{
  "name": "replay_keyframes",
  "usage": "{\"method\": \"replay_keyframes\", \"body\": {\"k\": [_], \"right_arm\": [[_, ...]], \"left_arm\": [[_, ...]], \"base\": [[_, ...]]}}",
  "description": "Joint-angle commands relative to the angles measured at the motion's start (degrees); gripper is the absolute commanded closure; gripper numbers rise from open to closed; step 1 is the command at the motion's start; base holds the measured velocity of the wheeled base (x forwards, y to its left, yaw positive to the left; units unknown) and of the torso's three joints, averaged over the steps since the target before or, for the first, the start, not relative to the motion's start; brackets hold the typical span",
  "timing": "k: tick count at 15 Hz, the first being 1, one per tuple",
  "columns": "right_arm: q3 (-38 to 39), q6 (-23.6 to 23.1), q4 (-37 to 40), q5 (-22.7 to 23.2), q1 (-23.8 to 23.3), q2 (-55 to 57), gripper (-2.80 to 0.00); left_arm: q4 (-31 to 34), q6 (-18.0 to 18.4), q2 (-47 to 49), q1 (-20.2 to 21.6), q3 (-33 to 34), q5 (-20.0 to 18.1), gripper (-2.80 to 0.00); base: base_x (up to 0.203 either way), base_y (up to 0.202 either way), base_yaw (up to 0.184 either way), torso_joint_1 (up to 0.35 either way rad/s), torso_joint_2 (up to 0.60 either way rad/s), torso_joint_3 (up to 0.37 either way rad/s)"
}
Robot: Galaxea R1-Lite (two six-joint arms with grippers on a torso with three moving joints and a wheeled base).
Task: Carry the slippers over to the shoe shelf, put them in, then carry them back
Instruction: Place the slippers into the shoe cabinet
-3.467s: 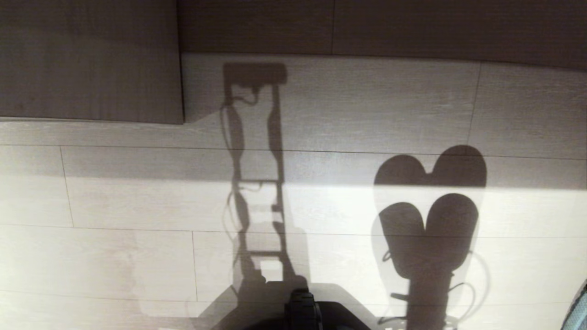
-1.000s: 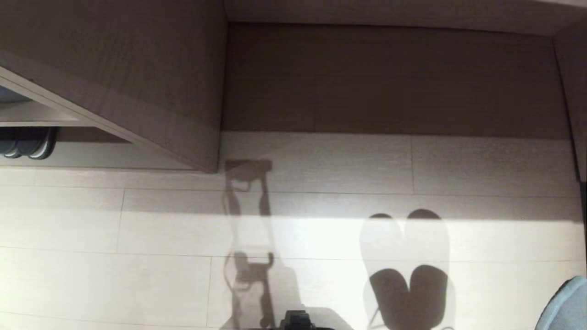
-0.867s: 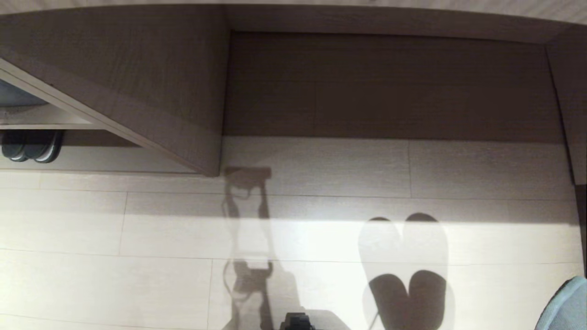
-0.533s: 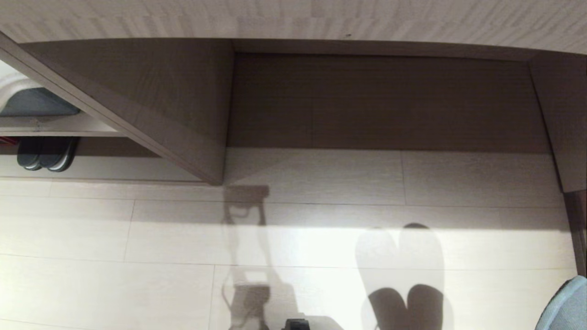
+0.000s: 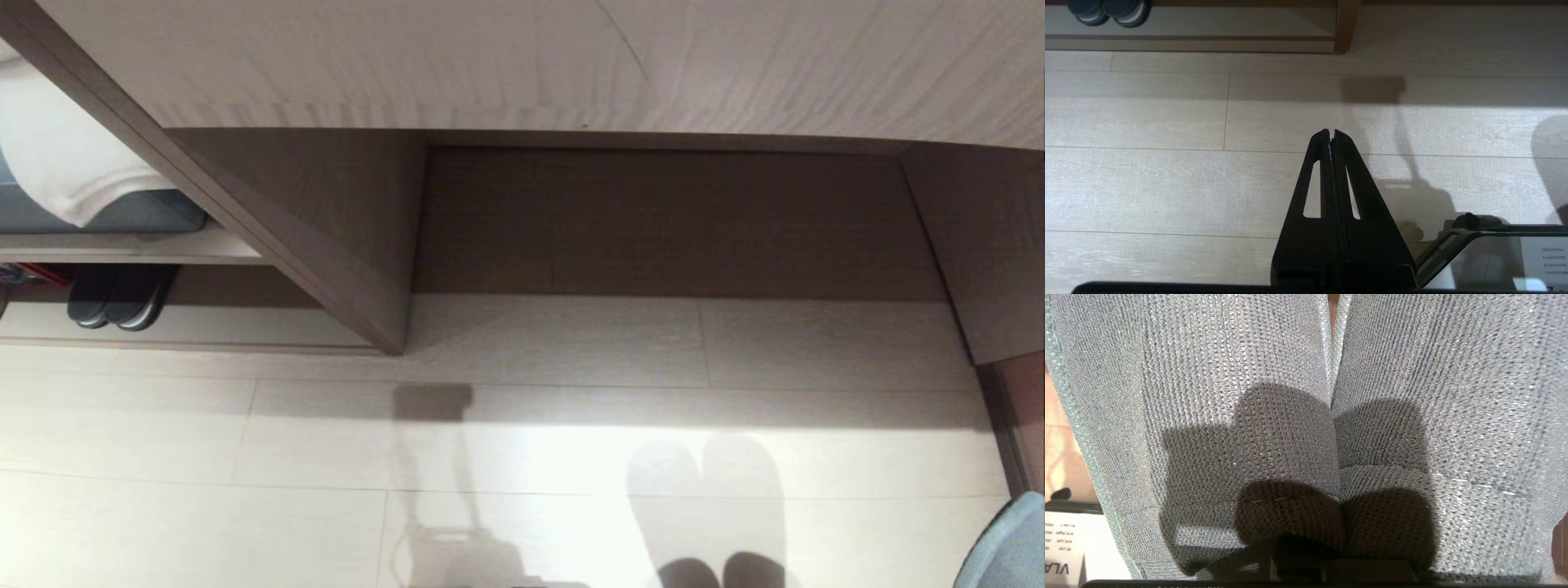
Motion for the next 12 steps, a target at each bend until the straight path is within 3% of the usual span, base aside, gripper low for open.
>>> {"method": "replay_keyframes", "body": {"k": [1, 12], "right_arm": [[0.0, -0.1, 0.0, 0.0, -0.1, -0.1, 0.0], [0.0, -0.1, 0.0, 0.0, 0.0, -0.1, 0.0]], "left_arm": [[0.0, 0.0, 0.0, 0.0, 0.0, 0.0, 0.0], [0.0, 0.0, 0.0, 0.0, 0.0, 0.0, 0.0]], "base": [[0.0, 0.0, 0.0, -0.002, 0.0, 0.212], [0.0, 0.0, 0.0, 0.003, 0.0, 0.203]]}}
